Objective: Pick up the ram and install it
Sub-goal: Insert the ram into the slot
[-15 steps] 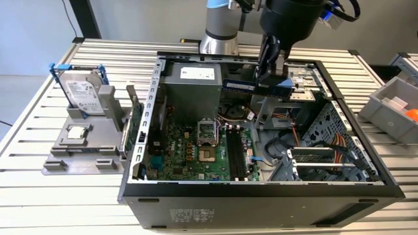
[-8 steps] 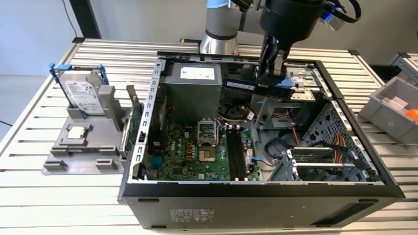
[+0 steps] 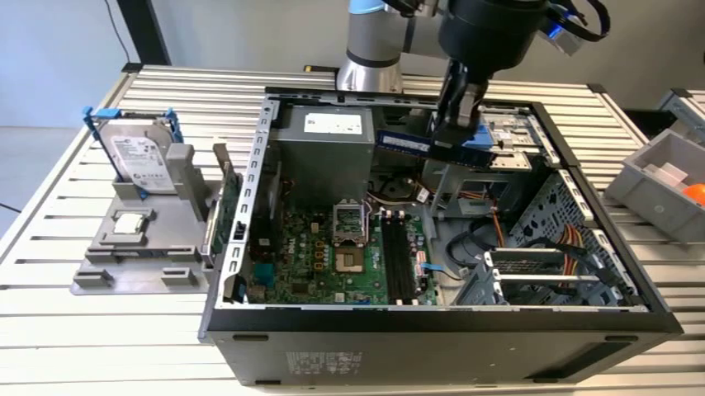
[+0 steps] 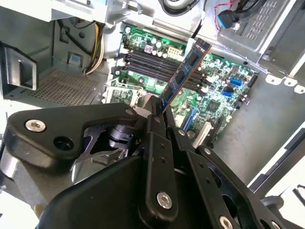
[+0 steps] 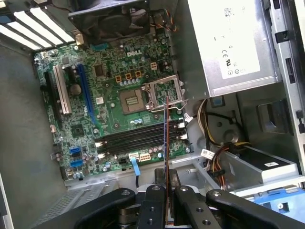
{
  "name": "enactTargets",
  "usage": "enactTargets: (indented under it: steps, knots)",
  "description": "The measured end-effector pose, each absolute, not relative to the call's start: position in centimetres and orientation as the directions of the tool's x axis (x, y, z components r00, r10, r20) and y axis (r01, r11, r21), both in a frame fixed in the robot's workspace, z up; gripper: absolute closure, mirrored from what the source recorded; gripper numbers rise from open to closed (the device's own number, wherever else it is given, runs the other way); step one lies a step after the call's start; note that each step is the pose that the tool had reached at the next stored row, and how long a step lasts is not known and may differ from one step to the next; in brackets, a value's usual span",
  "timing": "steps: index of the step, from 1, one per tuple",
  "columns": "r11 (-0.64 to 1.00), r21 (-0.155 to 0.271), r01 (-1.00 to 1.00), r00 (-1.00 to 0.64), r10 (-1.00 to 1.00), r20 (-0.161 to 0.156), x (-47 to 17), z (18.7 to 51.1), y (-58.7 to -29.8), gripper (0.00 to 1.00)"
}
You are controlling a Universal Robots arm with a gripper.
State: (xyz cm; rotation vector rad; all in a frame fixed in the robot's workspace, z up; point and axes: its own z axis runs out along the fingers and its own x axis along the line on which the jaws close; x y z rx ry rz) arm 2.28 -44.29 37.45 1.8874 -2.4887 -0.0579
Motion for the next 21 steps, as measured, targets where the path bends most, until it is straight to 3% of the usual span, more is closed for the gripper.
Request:
enactTargets:
  steps: [21]
  knots:
    - [0.408,0.040,-0.912,-0.408,-0.913,-0.007,2.28,37.34,-44.30,1.00]
